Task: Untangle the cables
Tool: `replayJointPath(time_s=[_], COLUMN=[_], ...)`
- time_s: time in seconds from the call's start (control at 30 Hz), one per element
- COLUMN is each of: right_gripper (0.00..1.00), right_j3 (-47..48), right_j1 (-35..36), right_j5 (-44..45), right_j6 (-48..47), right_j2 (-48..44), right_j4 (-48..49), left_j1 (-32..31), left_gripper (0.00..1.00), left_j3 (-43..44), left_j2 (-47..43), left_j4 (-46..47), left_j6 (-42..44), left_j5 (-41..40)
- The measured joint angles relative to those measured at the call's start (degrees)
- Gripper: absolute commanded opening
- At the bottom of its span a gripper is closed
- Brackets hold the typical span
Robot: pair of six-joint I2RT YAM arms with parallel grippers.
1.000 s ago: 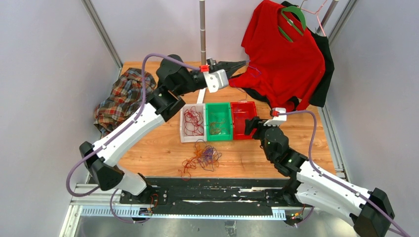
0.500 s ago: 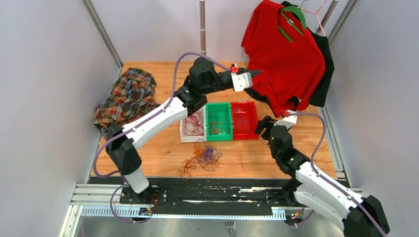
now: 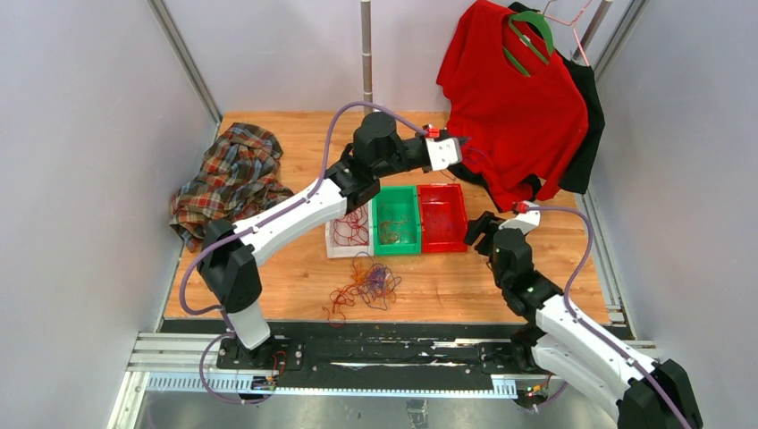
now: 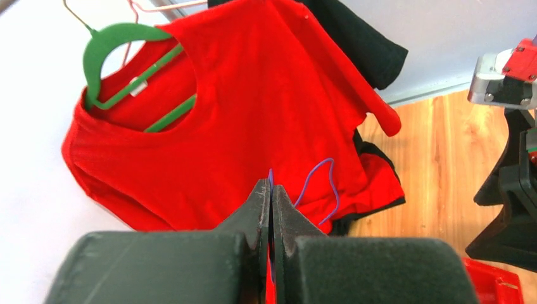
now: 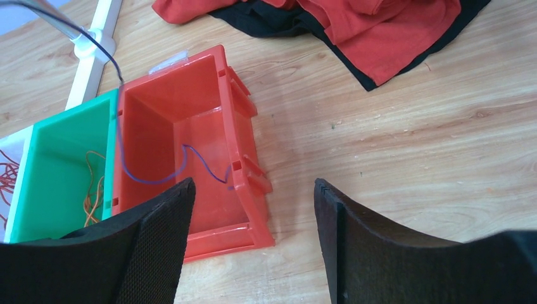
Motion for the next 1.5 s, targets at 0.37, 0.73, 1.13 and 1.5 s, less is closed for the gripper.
replayJointPath(time_s=[0.37, 0.73, 1.13, 1.5], right_gripper=[0.66, 0.64, 0.63, 0.63], right_j3=[0.0, 0.0, 0.1, 0.1], right_j1=[-3.4, -5.9, -9.7, -10.0], right_j5=[0.2, -1.1, -4.1, -7.1], right_j6=[0.2, 0.7, 0.7, 0.3], right_j2=[-4.2, -3.0, -3.0, -2.6], right_j4=[-2.1, -4.0, -5.5, -5.4], left_j1=[0.0, -2.6, -4.9, -4.9], left_gripper=[0.00, 0.00, 0.00, 0.59], left_j3=[-2.5, -6.5, -2.2, 4.2], left_j2=[1.4, 6.0, 14.3, 20.7], left_j4=[0.0, -9.0, -25.9, -26.6], left_j6=[-5.3, -4.3, 7.2, 9.0], left_j5=[-3.8, -6.4, -13.3, -15.1])
